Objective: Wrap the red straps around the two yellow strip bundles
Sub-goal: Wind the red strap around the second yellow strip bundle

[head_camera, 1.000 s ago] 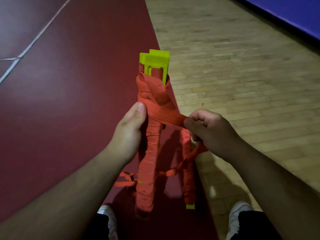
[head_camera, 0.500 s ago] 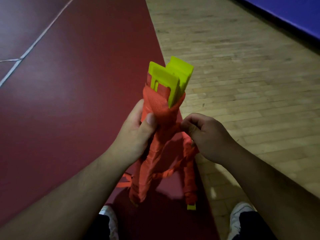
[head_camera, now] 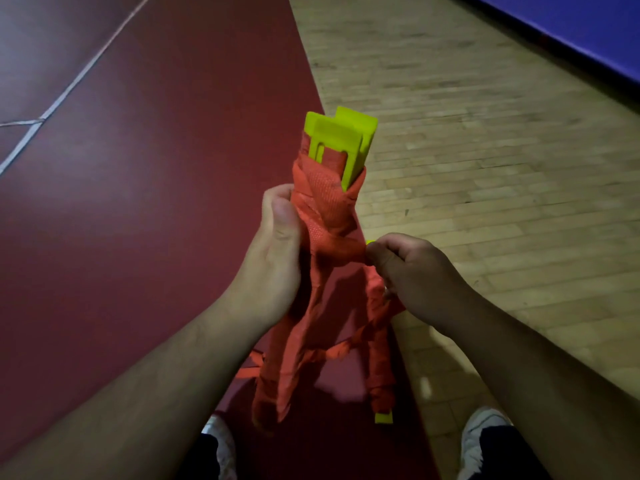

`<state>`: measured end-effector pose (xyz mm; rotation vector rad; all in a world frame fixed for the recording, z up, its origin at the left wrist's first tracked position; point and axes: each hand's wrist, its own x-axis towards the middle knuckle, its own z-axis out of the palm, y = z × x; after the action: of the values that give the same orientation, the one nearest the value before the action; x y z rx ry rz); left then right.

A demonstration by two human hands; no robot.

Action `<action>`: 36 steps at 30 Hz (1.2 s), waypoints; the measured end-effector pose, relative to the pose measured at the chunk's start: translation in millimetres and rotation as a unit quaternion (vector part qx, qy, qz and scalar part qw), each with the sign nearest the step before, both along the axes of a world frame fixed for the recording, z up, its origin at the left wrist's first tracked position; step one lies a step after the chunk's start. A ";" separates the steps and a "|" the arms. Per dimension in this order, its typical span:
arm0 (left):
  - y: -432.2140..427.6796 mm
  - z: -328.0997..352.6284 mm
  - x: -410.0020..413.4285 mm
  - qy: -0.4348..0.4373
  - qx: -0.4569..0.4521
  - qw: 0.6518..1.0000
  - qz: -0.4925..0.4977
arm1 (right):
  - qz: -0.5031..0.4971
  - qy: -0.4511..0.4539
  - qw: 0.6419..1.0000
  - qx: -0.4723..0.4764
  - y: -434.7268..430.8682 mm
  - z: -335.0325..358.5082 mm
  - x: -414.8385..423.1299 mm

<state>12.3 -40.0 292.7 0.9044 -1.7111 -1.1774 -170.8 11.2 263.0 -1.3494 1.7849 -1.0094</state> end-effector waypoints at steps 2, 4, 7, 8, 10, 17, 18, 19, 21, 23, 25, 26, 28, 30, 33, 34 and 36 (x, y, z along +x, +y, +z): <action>0.6 4.0 0.3 -0.019 0.003 0.999 -0.032 | 0.006 -0.005 1.000 0.006 -0.2 -1.8 0.4; 2.9 5.9 0.7 -0.069 -0.004 0.997 -0.037 | 0.011 -0.023 1.000 0.004 -0.3 -3.8 0.5; 5.5 6.2 -1.1 -0.093 -0.021 0.995 -0.009 | 0.021 -0.058 0.998 0.002 0.3 -5.4 3.1; 3.6 5.6 -0.3 -0.096 -0.026 0.995 -0.002 | 0.022 -0.058 0.998 0.004 0.7 -5.5 3.8; 0.0 6.0 3.6 -0.086 -0.024 0.996 -0.005 | 0.018 -0.043 0.999 0.010 2.5 -4.2 2.8; -24.4 -4.6 16.5 0.130 0.073 0.988 -0.027 | 0.042 -0.016 0.999 0.004 5.8 2.4 -3.8; -26.0 -6.4 17.8 0.149 0.105 0.982 -0.048 | 0.042 -0.015 0.999 0.001 5.8 2.7 -4.3; -25.5 -7.5 18.4 0.165 0.131 0.975 -0.066 | 0.041 -0.013 0.999 -0.004 5.8 3.5 -4.6; -22.1 -7.7 15.5 0.201 0.174 0.961 -0.070 | 0.038 -0.011 0.999 -0.015 5.2 4.2 -6.1; -18.4 -4.4 9.9 0.225 0.204 0.952 -0.034 | 0.038 -0.009 0.999 -0.016 4.9 3.3 -6.8; -16.5 -2.2 5.7 0.243 0.235 0.941 -0.002 | 0.047 0.000 0.999 -0.008 4.9 0.7 -5.5; -16.8 -2.0 4.7 0.254 0.250 0.934 0.010 | 0.053 0.005 0.999 -0.003 5.1 -0.7 -4.7; -18.5 -2.0 4.5 0.249 0.265 0.931 0.031 | 0.064 0.014 0.998 0.008 5.1 -2.9 -3.4; -19.0 -2.8 5.0 0.216 0.265 0.939 0.045 | 0.075 0.017 0.997 0.012 5.3 -4.4 -3.3; -17.4 -3.8 7.9 0.195 0.239 0.951 0.029 | 0.081 -0.015 0.996 0.015 5.8 -7.2 -0.9; -17.2 -4.6 9.1 0.189 0.218 0.957 -0.019 | 0.080 -0.021 0.996 0.015 5.6 -8.2 0.4; -15.1 -5.7 8.9 0.157 0.157 0.971 -0.089 | 0.082 -0.024 0.996 0.017 5.1 -9.1 2.0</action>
<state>21.2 -55.2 287.0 0.7080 -1.3932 -1.6507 -168.8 16.4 253.9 -1.4133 1.6203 -0.9123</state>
